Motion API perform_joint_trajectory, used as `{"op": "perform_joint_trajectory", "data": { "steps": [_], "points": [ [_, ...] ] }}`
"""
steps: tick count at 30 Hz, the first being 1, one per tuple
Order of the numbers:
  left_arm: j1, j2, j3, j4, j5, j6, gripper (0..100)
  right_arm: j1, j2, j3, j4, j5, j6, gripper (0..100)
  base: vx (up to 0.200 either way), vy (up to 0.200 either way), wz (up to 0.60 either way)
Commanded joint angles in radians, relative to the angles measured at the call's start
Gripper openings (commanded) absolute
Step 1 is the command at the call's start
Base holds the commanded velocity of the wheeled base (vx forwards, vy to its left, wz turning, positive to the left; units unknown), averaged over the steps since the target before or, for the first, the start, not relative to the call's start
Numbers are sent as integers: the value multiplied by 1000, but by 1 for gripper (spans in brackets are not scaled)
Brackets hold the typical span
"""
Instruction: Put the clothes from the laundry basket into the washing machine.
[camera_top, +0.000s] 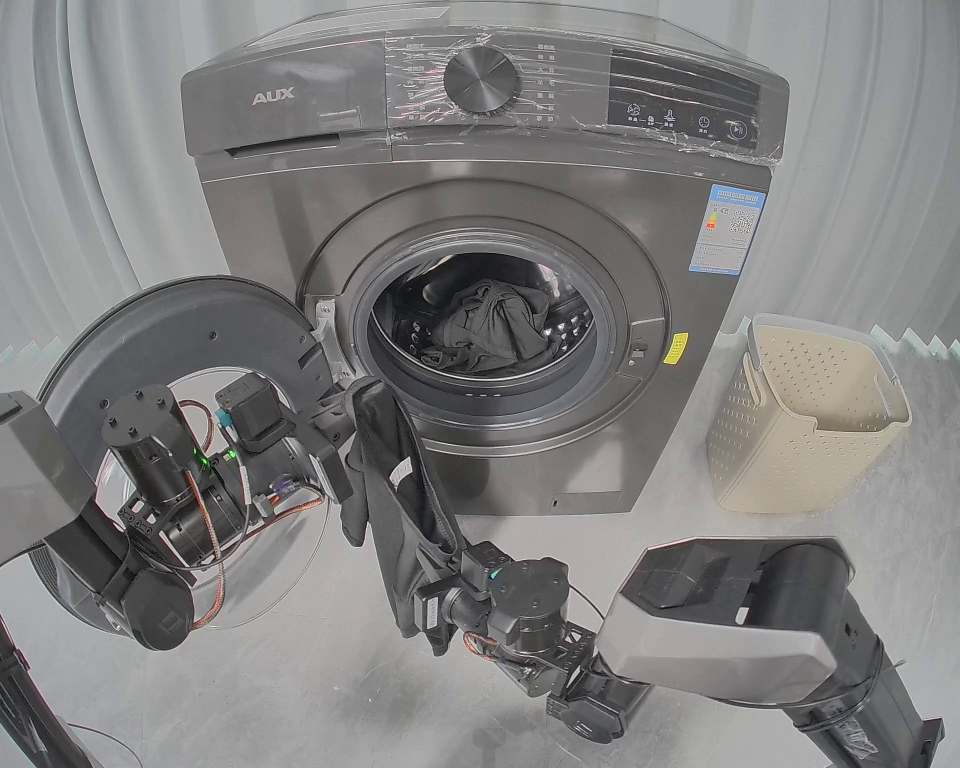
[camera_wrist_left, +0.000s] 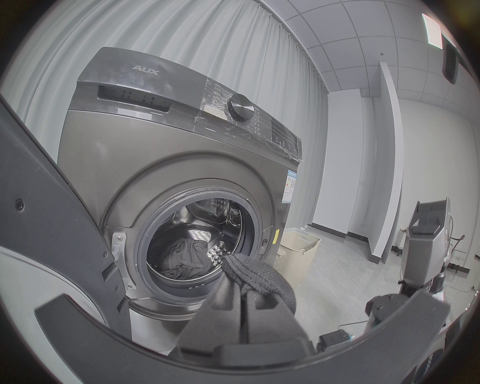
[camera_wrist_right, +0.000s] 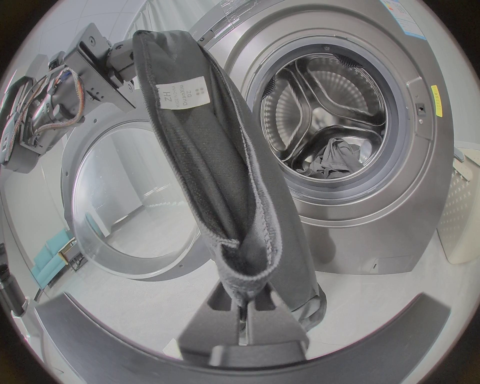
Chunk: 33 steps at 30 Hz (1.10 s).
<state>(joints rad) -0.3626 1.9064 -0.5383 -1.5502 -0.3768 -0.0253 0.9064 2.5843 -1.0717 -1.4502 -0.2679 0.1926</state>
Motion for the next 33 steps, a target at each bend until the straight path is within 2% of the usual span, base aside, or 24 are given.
{"op": "perform_joint_trajectory", "data": {
  "steps": [1,3,5,7,12,17,20,23,27,33],
  "points": [
    [14,2,0,-1,-1,-1,0,-17,-154,147,7,-1,-2,0,0,0,0],
    [14,2,1,-1,-1,-1,0,-43,-184,184,8,1,-4,0,0,0,0],
    [14,0,6,-1,-1,-1,0,-110,-217,211,-2,9,-4,0,0,0,0],
    [14,-1,9,-1,-1,-1,0,-144,-243,230,-9,12,-4,0,0,0,0],
    [16,-9,20,-1,-5,-1,0,-190,-349,328,-19,24,-10,0,0,0,0],
    [14,-43,34,-1,-2,-28,0,-276,-421,455,-50,108,-25,0,0,0,0],
    [16,-61,50,-1,-10,-30,0,-285,-454,477,-91,121,-24,0,0,0,0],
    [16,-104,89,-1,-14,-45,0,-281,-527,490,-95,119,-22,0,0,0,0],
    [16,-165,130,1,-19,-51,0,-267,-599,507,-95,113,-27,0,0,0,0],
    [11,-211,172,1,-51,-51,0,-254,-737,547,-96,95,-16,0,0,0,0]
  ]
}}
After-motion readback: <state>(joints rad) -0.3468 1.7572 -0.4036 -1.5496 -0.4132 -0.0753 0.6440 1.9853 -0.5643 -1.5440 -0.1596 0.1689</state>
